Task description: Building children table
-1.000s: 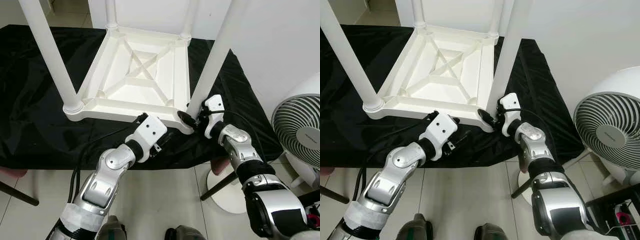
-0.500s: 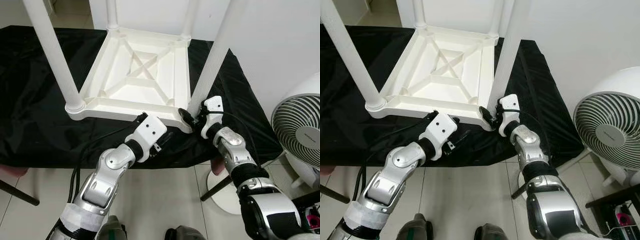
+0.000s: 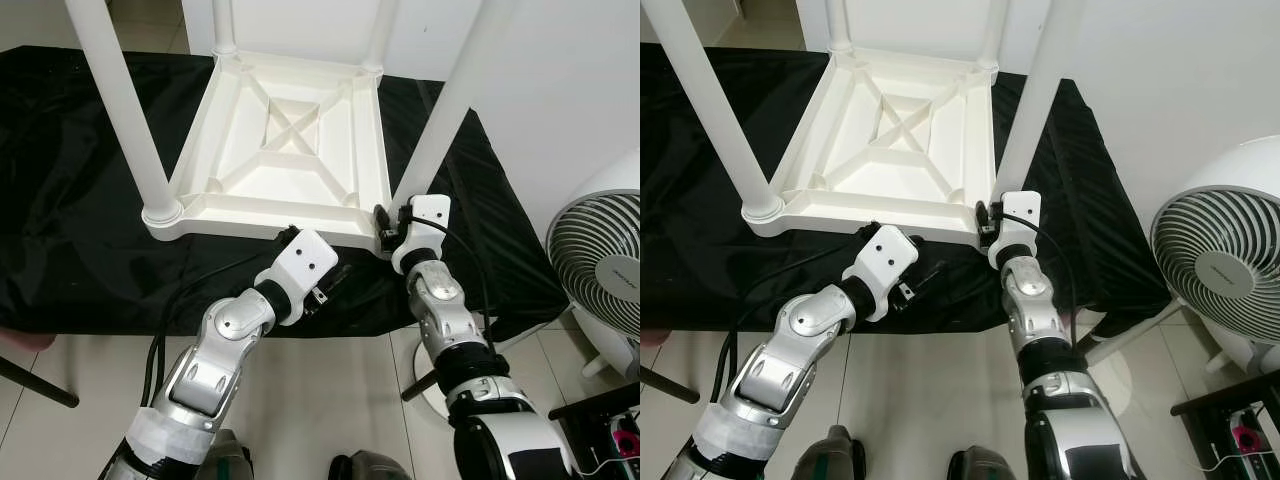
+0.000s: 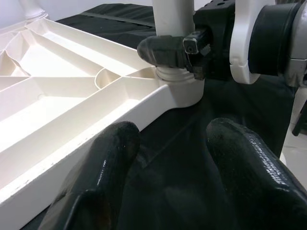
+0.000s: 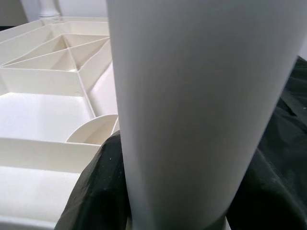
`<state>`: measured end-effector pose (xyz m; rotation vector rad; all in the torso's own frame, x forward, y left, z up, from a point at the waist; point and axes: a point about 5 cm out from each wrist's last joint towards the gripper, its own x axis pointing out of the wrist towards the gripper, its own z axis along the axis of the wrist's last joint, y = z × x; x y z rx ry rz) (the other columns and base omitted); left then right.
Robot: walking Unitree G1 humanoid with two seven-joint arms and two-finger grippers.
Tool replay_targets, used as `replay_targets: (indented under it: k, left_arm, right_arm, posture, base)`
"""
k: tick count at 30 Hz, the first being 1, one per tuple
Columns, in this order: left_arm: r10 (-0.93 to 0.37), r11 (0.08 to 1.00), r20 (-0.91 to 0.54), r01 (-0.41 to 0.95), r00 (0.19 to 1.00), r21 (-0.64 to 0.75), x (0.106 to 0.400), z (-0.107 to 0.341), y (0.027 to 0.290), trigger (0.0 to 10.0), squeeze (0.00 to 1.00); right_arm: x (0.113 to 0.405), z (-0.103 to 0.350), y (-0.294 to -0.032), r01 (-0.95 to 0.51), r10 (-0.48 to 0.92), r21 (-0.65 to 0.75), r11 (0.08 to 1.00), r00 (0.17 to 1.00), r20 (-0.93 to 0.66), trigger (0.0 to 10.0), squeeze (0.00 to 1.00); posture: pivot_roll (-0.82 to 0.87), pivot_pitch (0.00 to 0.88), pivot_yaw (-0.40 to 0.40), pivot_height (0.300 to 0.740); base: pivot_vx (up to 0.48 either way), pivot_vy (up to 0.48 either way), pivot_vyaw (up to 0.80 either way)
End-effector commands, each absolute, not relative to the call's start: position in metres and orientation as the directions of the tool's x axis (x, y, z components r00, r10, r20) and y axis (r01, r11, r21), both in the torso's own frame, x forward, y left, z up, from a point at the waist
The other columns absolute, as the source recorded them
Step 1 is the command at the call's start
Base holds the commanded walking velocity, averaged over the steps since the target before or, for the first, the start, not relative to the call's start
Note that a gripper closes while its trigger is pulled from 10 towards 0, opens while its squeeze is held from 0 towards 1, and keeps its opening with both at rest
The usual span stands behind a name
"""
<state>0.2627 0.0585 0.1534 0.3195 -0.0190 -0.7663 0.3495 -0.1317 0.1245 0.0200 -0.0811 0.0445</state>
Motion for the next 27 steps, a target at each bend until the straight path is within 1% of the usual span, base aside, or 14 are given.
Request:
replay_targets:
  k: [1,5,6,7,8,9,10,11,15,17,23,25,26,27]
  left_arm:
    - [-0.648,0.707,-0.094,0.643,0.756,0.294,0.262,0.152,0.059,10.0,0.0]
    - [-0.648,0.707,-0.094,0.643,0.756,0.294,0.262,0.152,0.059,10.0,0.0]
    - [-0.646,0.709,-0.094,0.641,0.758,0.295,0.263,0.151,0.06,10.0,0.0]
    - [-0.646,0.709,-0.094,0.641,0.758,0.295,0.263,0.151,0.06,10.0,0.0]
    - [-0.645,0.71,-0.094,0.64,0.759,0.295,0.263,0.151,0.06,10.0,0.0]
    - [-0.644,0.71,-0.093,0.639,0.759,0.295,0.263,0.152,0.059,10.0,0.0]
    - [-0.644,0.711,-0.093,0.639,0.759,0.294,0.263,0.152,0.059,10.0,0.0]
    - [-0.644,0.711,-0.093,0.639,0.759,0.294,0.262,0.152,0.059,10.0,0.0]
    - [-0.646,0.709,-0.094,0.641,0.758,0.295,0.262,0.151,0.059,10.0,0.0]
    - [-0.646,0.709,-0.093,0.64,0.758,0.296,0.262,0.151,0.059,10.0,0.0]
    - [-0.648,0.707,-0.094,0.642,0.756,0.297,0.263,0.151,0.059,10.0,0.0]
    - [-0.65,0.704,-0.094,0.644,0.754,0.299,0.263,0.151,0.059,10.0,0.0]
    - [-0.653,0.701,-0.094,0.647,0.751,0.299,0.263,0.151,0.058,10.0,0.0]
    - [-0.653,0.701,-0.094,0.647,0.751,0.299,0.263,0.151,0.058,10.0,0.0]
  right_arm:
    - [0.348,0.122,-0.143,0.035,-0.037,0.025,0.999,0.997,0.064,0.0,0.0]
    - [0.347,0.122,-0.143,0.025,-0.026,0.021,0.999,0.998,0.054,0.0,0.0]
    - [0.346,0.121,-0.144,0.028,-0.029,0.021,0.999,0.998,0.049,2.7,0.0]
    - [0.346,0.121,-0.144,0.028,-0.029,0.021,0.999,0.998,0.049,2.7,0.0]
    - [0.346,0.121,-0.145,0.022,-0.023,0.018,1.0,0.998,0.051,10.0,0.24]
    - [0.345,0.122,-0.145,0.025,-0.026,0.014,1.0,0.998,0.053,10.0,0.24]
    - [0.344,0.122,-0.145,0.027,-0.028,0.012,1.0,0.998,0.055,10.0,0.53]
    - [0.343,0.122,-0.144,0.018,-0.019,0.017,1.0,0.998,0.056,10.0,1.0]
    - [0.341,0.123,-0.142,-0.07,0.07,0.002,0.998,0.996,0.063,10.0,1.0]
    - [0.341,0.122,-0.145,-0.179,0.182,-0.054,0.982,0.982,0.048,10.0,1.0]
    - [0.344,0.124,-0.16,-0.223,0.225,-0.078,0.972,0.974,0.025,10.0,1.0]
    - [0.345,0.125,-0.164,-0.26,0.262,-0.079,0.962,0.965,0.016,10.0,1.0]
    - [0.346,0.126,-0.166,-0.31,0.311,-0.077,0.948,0.95,0.003,10.0,1.0]
    - [0.346,0.126,-0.166,-0.31,0.311,-0.077,0.948,0.95,0.003,10.0,1.0]
  posture:
    - [0.06,0.049,-0.083,0.74]
    - [0.05,0.047,-0.089,0.74]
    - [0.06,0.045,-0.09,0.74]
    - [0.06,0.045,-0.09,0.74]
    - [0.06,0.044,-0.092,0.74]
    - [0.06,0.044,-0.093,0.74]
    - [0.06,0.044,-0.093,0.74]
    - [0.06,0.044,-0.093,0.74]
    - [0.05,0.039,-0.092,0.74]
    - [0.05,0.036,-0.091,0.74]
    - [0.05,0.028,-0.083,0.74]
    - [0.05,0.024,-0.077,0.74]
    - [0.05,0.024,-0.077,0.74]
    - [0.05,0.024,-0.077,0.74]
  base:
    - [0.0,0.0,0.0]
    - [0.0,0.0,0.0]
    - [0.0,0.0,0.0]
    - [0.0,0.0,0.0]
    - [0.0,0.0,0.0]
    - [0.0,0.0,0.0]
    - [0.0,0.0,0.0]
    - [0.0,0.0,0.0]
    - [0.0,0.0,0.0]
    - [0.0,0.0,0.0]
    - [0.0,0.0,0.0]
    - [0.0,0.0,0.0]
    - [0.0,0.0,0.0]
    - [0.0,0.0,0.0]
